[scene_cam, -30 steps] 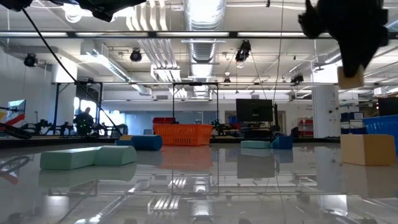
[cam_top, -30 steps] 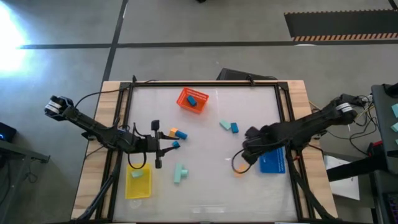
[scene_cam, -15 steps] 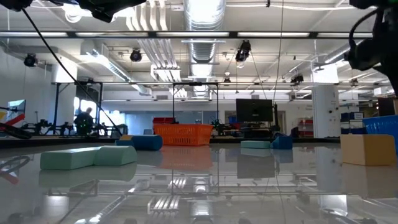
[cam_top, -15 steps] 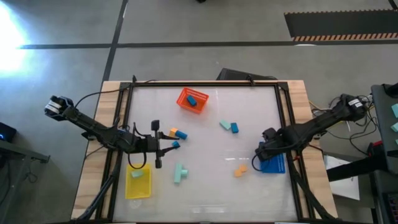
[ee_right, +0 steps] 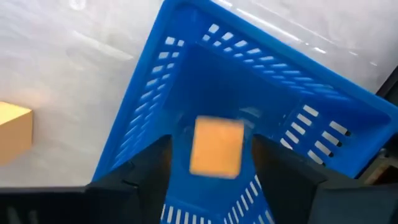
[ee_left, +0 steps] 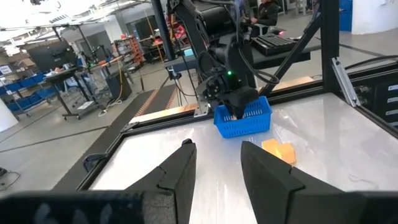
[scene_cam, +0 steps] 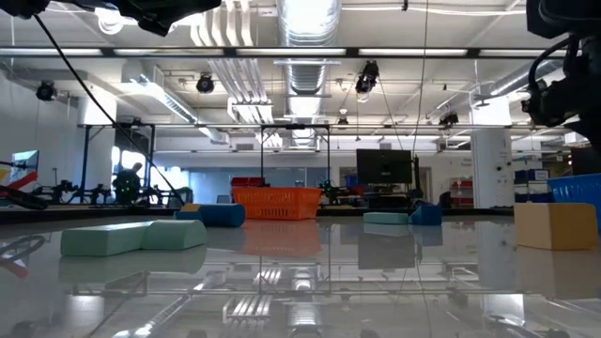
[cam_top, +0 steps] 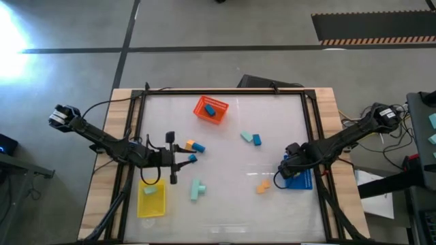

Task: Sort & place blocks by color
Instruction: Put the blue block into the orange bin

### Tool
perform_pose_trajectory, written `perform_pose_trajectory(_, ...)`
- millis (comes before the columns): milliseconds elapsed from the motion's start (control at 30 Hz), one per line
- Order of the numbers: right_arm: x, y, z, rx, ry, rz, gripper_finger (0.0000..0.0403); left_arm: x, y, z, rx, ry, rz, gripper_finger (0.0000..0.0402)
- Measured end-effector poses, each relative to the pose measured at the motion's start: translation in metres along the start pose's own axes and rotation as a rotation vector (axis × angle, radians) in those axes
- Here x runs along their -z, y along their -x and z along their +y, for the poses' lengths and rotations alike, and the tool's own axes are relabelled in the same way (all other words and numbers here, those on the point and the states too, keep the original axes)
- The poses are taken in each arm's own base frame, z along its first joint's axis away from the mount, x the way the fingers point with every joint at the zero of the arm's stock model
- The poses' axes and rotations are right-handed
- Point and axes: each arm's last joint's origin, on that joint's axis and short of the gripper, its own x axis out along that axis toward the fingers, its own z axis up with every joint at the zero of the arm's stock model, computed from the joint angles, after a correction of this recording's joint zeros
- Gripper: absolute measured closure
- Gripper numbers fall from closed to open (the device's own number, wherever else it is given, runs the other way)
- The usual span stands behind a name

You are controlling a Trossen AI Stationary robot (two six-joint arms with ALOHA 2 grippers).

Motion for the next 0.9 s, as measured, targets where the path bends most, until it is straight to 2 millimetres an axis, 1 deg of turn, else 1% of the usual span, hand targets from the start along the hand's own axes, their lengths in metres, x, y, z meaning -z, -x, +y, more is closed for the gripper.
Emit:
perform_pose_trajectory(100,0.0,0.006,0.003,-0.019,0.001,0.006,0.0181,0.0,0.0,0.0,0.0,0.003,0.0,0.029)
perform_pose_trajectory(200,0.0,0.017,0.01,-0.059,0.014,0.002,0.018,0.001,0.0,0.0,0.0,0.005,0.003,0.029)
perform_pose_trajectory(300,-0.001,0.03,0.017,-0.102,0.041,-0.053,0.0183,0.001,0.0,0.0,-0.004,0.03,0.003,0.029)
perform_pose_trajectory(467,-0.005,0.049,0.026,-0.152,0.125,-0.236,0.0191,0.002,0.0,0.003,-0.081,0.064,0.018,0.029)
perform_pose_trajectory(600,-0.009,0.063,0.032,-0.152,0.225,-0.418,0.0198,0.005,-0.001,0.003,-0.152,0.114,0.04,0.029)
perform_pose_trajectory(800,-0.016,0.078,0.044,-0.154,0.395,-0.699,0.0207,0.017,-0.01,0.0,-0.226,0.264,0.087,0.029)
perform_pose_trajectory(900,-0.018,0.084,0.052,-0.175,0.504,-0.795,0.0213,0.024,-0.017,-0.001,-0.245,0.303,0.144,0.0298)
